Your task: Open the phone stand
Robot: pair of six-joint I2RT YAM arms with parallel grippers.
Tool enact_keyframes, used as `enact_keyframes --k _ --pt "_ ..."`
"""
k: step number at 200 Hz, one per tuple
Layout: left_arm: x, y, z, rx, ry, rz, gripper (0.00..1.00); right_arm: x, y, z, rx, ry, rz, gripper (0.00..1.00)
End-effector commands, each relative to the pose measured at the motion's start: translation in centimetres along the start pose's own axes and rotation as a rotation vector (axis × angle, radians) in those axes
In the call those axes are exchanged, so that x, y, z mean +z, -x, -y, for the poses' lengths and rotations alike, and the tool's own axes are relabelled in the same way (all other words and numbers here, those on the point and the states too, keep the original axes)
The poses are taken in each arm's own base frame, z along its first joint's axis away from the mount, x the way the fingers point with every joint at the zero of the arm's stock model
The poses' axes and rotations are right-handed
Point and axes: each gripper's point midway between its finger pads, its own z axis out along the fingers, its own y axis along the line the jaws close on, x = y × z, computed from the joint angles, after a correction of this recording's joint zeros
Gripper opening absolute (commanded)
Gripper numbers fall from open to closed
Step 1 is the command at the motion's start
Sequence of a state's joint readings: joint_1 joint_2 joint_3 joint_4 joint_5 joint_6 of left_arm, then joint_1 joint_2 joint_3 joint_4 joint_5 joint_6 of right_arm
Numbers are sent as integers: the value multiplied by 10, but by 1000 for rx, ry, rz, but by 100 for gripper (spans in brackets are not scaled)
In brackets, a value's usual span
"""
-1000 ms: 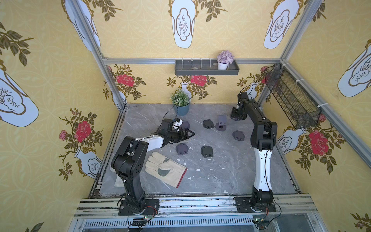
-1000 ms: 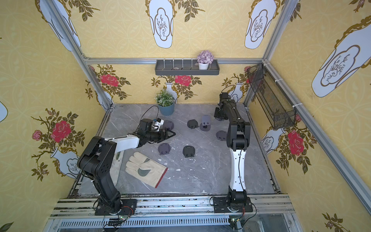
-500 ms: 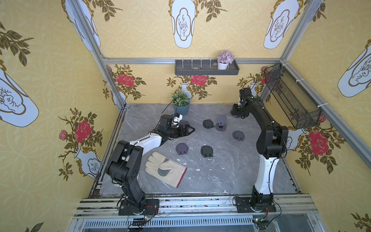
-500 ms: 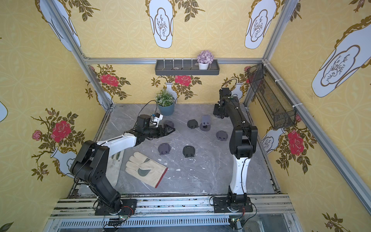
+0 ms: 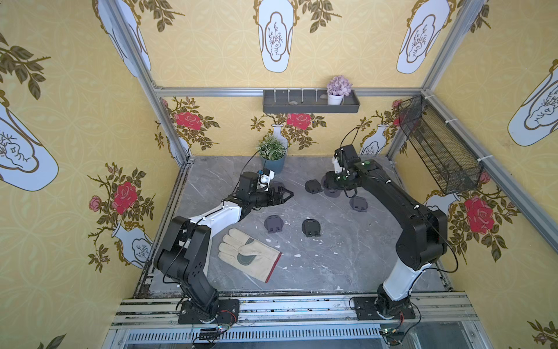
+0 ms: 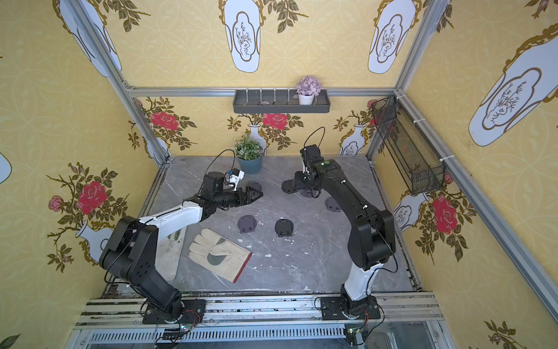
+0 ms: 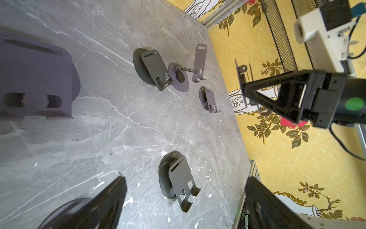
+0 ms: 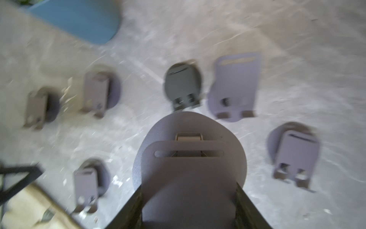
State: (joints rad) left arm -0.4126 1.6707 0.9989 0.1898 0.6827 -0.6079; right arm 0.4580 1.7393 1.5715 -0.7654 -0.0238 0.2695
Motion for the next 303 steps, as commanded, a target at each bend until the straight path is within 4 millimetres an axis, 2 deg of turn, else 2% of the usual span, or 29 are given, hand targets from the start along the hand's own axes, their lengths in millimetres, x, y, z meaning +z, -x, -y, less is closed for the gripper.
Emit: enact_keyframes --k 1,41,66,89,141,213,274,287,303 --pt "1 1 11 4 -60 6 96 -4 5 -26 -2 59 72 37" --pt "1 1 14 -1 -70 7 91 -1 -8 -61 -54 109 72 37" --pt "5 0 12 -8 -83 -2 80 4 -14 -82 -104 124 55 37" --pt "7 0 10 -39 -79 -4 74 7 -17 -97 -129 141 49 37" --pt "10 5 5 -44 -60 4 71 11 -23 -124 -192 171 41 37" --pt "17 1 -10 -53 -30 -2 64 9 -31 -135 -249 173 34 37" --pt "20 3 -4 -75 -81 11 61 7 -36 -147 -294 201 41 37" --pt "20 3 -2 -77 -99 9 59 7 -35 -151 -303 208 48 37" --pt "20 1 4 -78 -135 6 50 9 -32 -154 -305 203 52 37"
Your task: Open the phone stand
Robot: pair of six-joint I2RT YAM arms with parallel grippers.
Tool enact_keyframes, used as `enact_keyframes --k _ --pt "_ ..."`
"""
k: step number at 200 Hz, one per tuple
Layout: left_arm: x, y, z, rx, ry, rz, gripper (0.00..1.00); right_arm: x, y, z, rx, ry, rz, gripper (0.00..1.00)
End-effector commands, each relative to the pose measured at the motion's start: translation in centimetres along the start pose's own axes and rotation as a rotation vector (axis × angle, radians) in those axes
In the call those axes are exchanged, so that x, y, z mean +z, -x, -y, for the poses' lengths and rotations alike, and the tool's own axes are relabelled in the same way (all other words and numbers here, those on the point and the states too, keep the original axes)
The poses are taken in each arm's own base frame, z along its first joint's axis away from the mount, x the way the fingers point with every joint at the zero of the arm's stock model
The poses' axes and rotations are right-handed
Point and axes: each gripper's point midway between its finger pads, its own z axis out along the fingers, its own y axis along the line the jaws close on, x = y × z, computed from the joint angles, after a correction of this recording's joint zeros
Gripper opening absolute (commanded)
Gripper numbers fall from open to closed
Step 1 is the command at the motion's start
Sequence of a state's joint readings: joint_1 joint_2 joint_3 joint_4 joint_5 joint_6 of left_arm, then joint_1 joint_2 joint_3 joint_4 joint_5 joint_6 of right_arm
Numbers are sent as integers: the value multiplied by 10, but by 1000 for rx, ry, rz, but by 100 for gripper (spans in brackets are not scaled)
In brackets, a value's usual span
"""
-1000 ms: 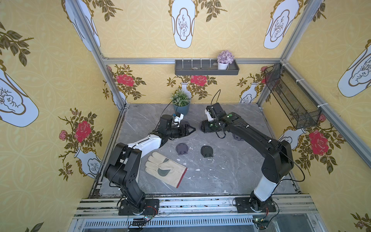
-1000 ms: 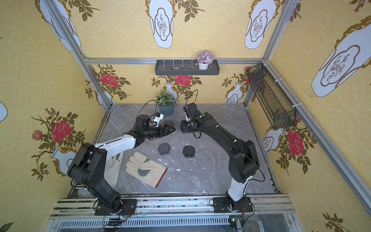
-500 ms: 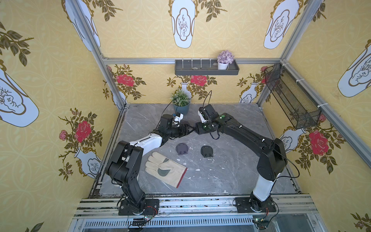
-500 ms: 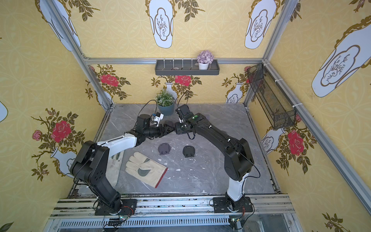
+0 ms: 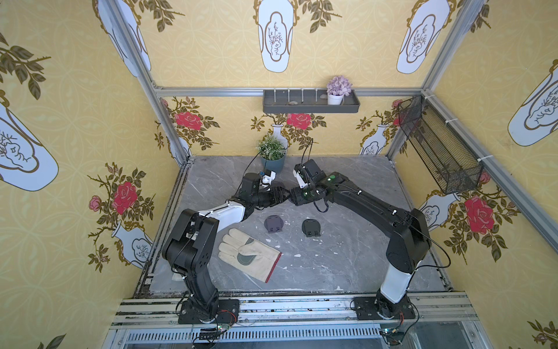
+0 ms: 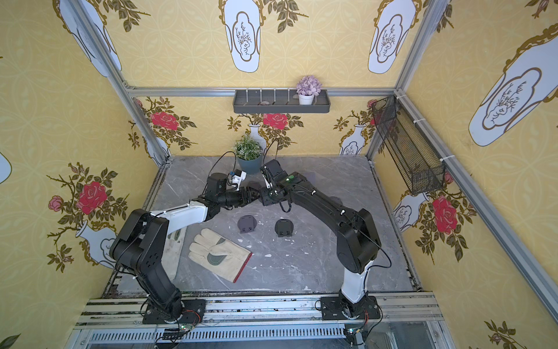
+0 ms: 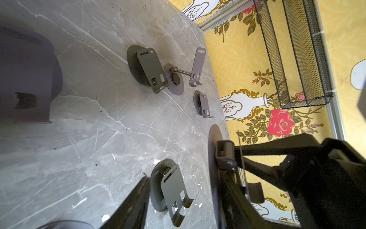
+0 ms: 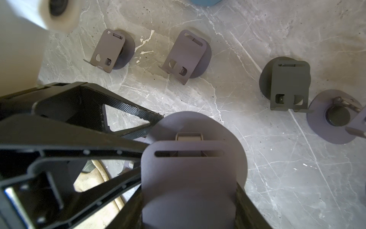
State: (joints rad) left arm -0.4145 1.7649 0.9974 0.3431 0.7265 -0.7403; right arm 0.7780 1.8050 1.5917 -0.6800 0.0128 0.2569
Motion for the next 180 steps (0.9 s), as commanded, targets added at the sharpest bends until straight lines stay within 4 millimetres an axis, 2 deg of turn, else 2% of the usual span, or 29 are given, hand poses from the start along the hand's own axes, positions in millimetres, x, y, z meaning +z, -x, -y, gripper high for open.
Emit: enact_keyframes --k 1,30,57,90,120,148,180 --pt "1 -1 12 18 -76 -3 50 -1 19 -16 -28 53 63 37" --pt "-2 -6 26 11 -158 -13 29 7 26 -18 -23 47 67 37" --pt "-8 -12 35 10 -206 -19 0 16 35 -21 -14 45 73 36" --pt "-14 -20 33 20 -189 -25 0 22 39 -25 -3 58 72 35" --pt "-18 -22 21 104 -67 -38 0 24 34 -24 6 69 46 35" --pt "-27 -17 -3 217 139 -47 0 24 26 -28 16 130 0 35" --pt "-50 -8 -33 358 387 -4 0 22 18 -32 7 174 -53 35"
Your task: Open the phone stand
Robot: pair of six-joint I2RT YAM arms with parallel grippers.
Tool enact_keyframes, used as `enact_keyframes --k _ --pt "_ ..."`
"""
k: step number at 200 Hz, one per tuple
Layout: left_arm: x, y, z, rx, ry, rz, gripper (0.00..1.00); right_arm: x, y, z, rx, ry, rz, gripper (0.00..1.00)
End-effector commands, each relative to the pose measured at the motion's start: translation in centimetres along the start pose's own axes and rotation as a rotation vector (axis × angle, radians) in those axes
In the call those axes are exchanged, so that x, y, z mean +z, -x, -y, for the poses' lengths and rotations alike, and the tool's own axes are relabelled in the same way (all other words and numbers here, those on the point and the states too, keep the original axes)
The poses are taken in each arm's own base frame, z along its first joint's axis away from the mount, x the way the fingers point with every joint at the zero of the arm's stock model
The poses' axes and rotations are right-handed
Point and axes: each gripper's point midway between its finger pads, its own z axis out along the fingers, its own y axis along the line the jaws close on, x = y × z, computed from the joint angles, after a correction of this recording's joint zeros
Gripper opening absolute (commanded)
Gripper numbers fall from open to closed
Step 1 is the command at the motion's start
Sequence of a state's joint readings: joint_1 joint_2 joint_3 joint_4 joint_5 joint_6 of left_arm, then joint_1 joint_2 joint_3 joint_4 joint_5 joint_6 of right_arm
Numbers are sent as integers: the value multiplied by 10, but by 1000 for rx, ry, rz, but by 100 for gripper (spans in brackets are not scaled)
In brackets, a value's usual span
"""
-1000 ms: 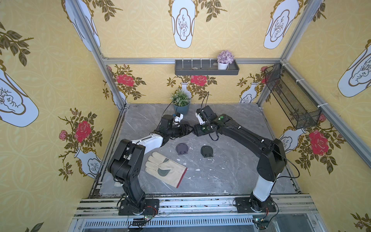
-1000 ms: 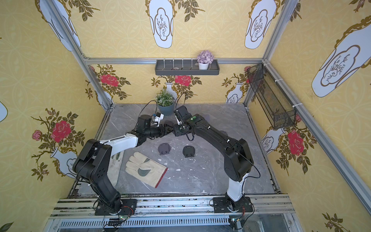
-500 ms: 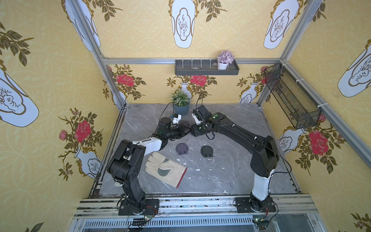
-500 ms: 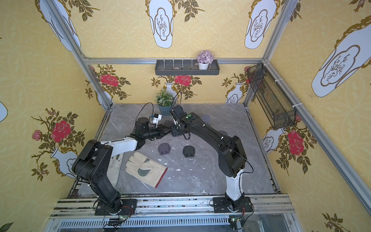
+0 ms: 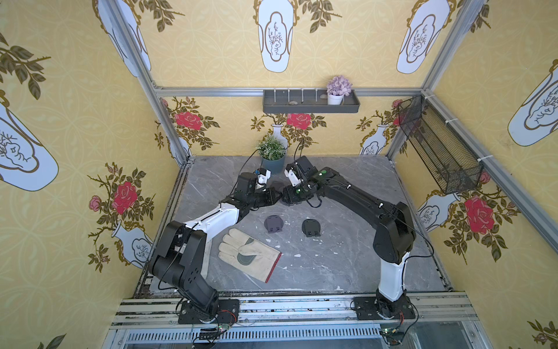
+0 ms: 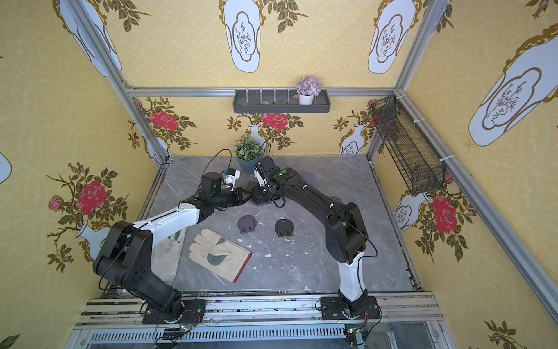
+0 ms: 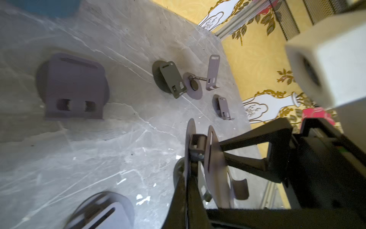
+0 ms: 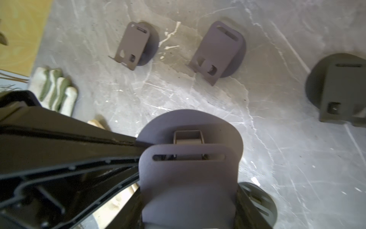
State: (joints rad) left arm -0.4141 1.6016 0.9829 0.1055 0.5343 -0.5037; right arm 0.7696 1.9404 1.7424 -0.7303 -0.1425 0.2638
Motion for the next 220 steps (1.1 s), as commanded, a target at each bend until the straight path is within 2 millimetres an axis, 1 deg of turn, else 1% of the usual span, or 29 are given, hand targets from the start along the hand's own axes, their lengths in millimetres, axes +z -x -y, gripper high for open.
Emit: enact_keyframes --k 1,16,33,62,87,118,148,168,176,184,192,193,196,197,200,201,210,220 --pt "-10 -18 -31 189 184 -55 0 -1 8 -6 -12 41 21 34" --pt "-19 -17 -42 240 258 -30 0 -2 5 -7 -15 53 3 35" --pt "-28 -15 -49 283 312 6 0 -3 4 -8 -18 64 -13 35" --pt "-40 -8 -52 340 367 55 0 -5 3 -8 -22 84 -42 35" --pt "-46 -4 -53 377 400 73 0 -5 3 -10 -32 92 -66 35" --pt "-45 -2 -48 379 380 73 0 -5 5 -12 -37 105 -71 35" --pt "-44 1 -34 324 311 98 0 -3 6 -16 -33 127 -67 37" --pt "-42 0 -23 277 243 111 0 -1 7 -19 -34 145 -62 41" --pt "-42 -1 -19 263 217 116 0 -2 7 -20 -36 155 -60 45" --pt "-41 -2 -14 256 187 119 0 -2 7 -24 -41 171 -60 55" --pt "-41 -4 -8 253 151 118 0 -3 9 -26 -46 189 -55 75" --pt "-41 -4 -7 253 146 117 0 -4 9 -26 -46 190 -53 80" --pt "-41 -4 -5 255 133 120 0 -5 10 -27 -47 193 -50 87" --pt "-41 -5 -4 255 127 118 0 -5 10 -27 -48 194 -48 91" --pt "-41 -5 -1 257 110 115 0 -6 11 -27 -47 195 -44 96" --pt "-41 -5 0 257 106 116 0 -7 11 -27 -48 197 -42 99" --pt "-41 -8 7 265 61 110 0 -11 15 -27 -43 212 -26 98" --pt "-40 -11 11 265 34 99 0 -15 19 -23 -29 225 -9 98"
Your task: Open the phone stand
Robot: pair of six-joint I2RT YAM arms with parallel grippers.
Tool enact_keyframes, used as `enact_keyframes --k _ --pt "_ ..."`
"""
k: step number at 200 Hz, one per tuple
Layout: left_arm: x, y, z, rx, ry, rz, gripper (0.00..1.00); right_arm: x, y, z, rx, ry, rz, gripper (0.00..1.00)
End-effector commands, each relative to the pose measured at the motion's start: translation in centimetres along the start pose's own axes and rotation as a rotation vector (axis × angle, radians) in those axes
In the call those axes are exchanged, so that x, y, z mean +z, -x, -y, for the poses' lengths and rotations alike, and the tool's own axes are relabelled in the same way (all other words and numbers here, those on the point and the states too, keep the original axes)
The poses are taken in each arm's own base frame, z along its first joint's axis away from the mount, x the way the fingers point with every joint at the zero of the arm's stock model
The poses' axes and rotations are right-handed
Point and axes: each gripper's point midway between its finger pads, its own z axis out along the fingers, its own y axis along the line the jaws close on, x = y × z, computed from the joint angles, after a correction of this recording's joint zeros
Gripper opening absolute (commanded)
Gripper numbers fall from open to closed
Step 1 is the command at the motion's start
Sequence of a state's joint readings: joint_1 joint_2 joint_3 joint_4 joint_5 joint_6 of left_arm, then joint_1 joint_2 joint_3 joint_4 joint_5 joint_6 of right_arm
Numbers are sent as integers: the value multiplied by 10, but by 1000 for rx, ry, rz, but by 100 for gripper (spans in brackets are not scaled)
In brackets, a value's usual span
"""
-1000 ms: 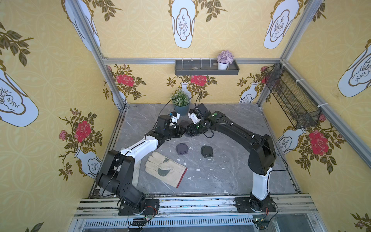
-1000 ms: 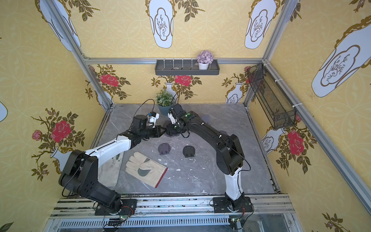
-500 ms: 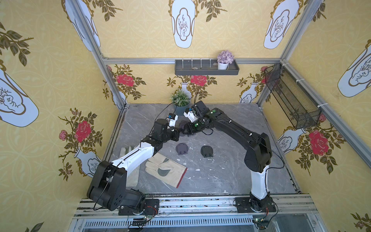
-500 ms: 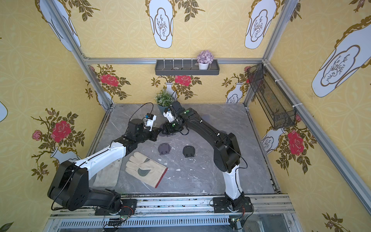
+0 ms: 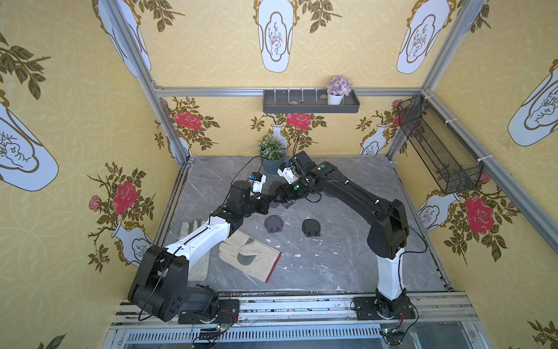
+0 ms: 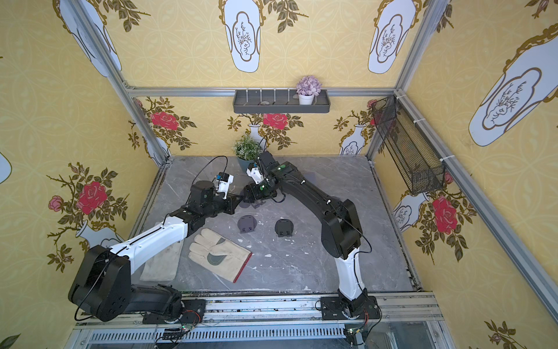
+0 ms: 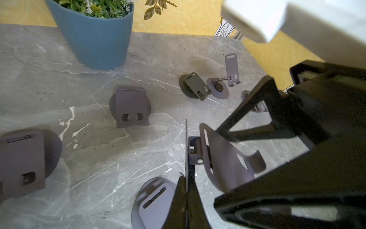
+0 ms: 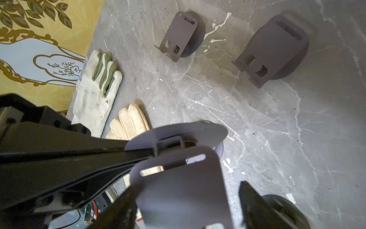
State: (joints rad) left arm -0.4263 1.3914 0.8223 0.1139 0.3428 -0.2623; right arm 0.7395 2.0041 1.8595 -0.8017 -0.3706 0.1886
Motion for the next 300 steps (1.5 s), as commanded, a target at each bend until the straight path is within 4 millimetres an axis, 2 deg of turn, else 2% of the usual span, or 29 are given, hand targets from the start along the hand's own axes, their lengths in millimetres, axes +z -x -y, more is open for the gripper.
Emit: enact_keyframes --k 1,29,60,105,144,175,242,275,300 --pt "-1 -1 20 -12 -117 0 0 -13 13 2 12 23 61 98" --pt "-3 -6 24 -5 -140 -14 0 -27 20 14 39 32 95 98" --pt "-5 -9 25 3 -150 -27 0 -34 25 13 27 67 104 98" --pt "-4 -7 26 2 -155 -24 0 -31 15 -2 -5 153 71 99" --pt "-2 -4 26 -4 -155 -24 0 -22 -2 1 -16 141 28 98" --pt "0 -3 25 -13 -157 -27 0 -20 -5 -2 -32 138 25 96" --pt "2 -5 25 -21 -163 -37 0 -14 -2 -9 -50 156 31 85" --pt "1 -5 25 -21 -160 -36 0 -11 0 -9 -53 159 24 70" --pt "1 -6 25 -23 -162 -38 0 -12 4 -8 -54 150 37 63"
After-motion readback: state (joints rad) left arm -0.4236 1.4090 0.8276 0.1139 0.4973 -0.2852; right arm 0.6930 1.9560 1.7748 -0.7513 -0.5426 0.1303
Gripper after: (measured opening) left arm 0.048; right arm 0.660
